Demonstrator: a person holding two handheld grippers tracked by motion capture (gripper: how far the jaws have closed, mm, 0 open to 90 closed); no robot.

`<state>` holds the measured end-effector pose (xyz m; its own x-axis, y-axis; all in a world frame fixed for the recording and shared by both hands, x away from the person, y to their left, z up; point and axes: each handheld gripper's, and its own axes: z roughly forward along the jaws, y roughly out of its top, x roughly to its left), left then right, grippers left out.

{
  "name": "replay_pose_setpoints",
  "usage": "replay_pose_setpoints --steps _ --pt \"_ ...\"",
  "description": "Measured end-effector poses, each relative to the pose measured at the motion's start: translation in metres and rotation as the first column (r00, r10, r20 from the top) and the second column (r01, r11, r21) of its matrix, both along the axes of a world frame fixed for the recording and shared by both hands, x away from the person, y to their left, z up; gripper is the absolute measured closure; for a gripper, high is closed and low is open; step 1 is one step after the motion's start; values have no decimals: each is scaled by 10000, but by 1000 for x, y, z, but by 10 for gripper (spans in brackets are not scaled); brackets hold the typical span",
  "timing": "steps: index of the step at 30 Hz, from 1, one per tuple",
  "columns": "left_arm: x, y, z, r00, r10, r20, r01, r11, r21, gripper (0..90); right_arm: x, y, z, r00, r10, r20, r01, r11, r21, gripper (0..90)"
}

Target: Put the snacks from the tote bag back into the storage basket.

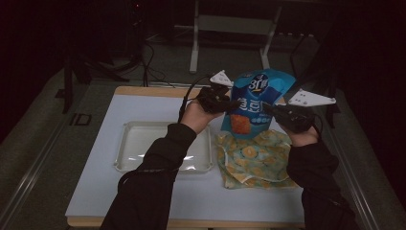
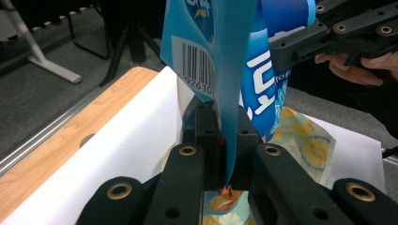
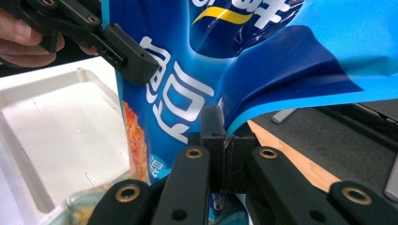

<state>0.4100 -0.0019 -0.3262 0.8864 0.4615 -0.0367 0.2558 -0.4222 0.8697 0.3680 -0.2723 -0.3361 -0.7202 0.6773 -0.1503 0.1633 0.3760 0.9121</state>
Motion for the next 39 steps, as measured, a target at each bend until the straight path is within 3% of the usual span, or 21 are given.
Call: replay_pose_setpoints --steps 20,39 --pt "-13 57 8 9980 637 -25 -637 9980 2 870 5 55 10 9971 761 91 -759 9970 -148 889" --pt "-33 107 15 9928 1200 -66 -1200 9928 30 870 -1 105 15 9901 1391 196 -1385 9900 -268 889"
